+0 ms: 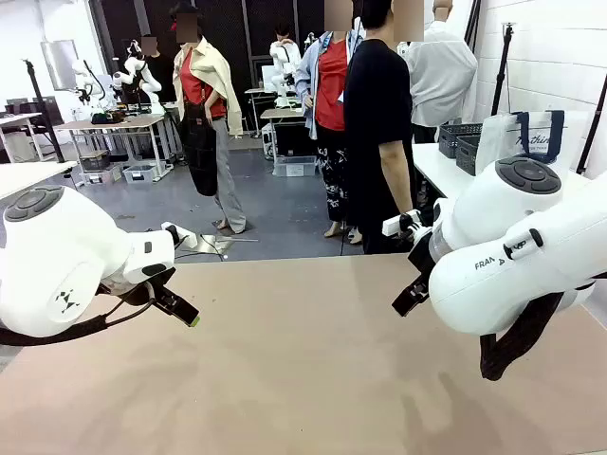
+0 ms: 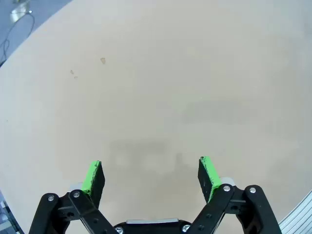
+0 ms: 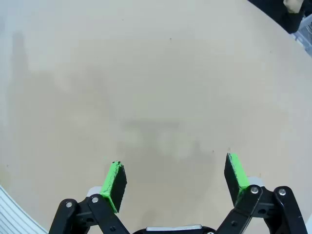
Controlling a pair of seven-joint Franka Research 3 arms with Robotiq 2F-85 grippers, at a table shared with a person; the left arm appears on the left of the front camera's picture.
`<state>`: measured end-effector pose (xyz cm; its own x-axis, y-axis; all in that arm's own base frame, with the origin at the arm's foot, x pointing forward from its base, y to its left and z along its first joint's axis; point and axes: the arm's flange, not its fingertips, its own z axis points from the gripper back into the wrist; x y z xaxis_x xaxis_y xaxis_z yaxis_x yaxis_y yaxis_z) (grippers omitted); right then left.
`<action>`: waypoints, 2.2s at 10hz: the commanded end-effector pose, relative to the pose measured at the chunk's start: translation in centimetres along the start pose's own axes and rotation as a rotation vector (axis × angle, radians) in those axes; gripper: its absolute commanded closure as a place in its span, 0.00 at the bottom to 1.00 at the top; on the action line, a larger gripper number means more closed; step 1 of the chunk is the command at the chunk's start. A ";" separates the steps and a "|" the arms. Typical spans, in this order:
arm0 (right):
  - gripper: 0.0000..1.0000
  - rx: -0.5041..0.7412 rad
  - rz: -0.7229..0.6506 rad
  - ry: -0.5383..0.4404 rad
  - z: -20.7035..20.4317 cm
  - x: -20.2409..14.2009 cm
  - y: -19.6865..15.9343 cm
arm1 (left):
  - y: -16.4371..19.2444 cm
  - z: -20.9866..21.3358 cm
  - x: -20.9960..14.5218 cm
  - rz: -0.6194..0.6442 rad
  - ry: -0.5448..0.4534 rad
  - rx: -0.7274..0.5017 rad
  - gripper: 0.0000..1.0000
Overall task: Transfer purchased items from the store into the shopping bag.
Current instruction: Open the Reusable shopping bag in the center of the table.
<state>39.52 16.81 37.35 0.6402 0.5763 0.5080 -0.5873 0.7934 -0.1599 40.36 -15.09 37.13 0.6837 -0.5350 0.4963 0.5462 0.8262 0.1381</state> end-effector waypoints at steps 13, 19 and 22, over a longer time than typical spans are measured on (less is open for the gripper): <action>0.00 0.000 0.000 0.000 0.0 0.0 0.0 | 0.0 0.0 0.0 0.000 0.000 0.000 0.00; 0.00 0.000 0.000 0.000 0.0 0.0 0.0 | 0.0 0.0 0.0 0.000 0.000 0.000 0.00; 0.00 0.000 0.000 0.000 0.0 0.0 0.0 | 0.0 0.0 0.0 0.000 0.000 0.000 0.00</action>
<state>39.51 16.82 37.35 0.6401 0.5765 0.5079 -0.5873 0.7933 -0.1602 40.33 -15.18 37.13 0.6825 -0.5366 0.4962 0.5478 0.8250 0.1386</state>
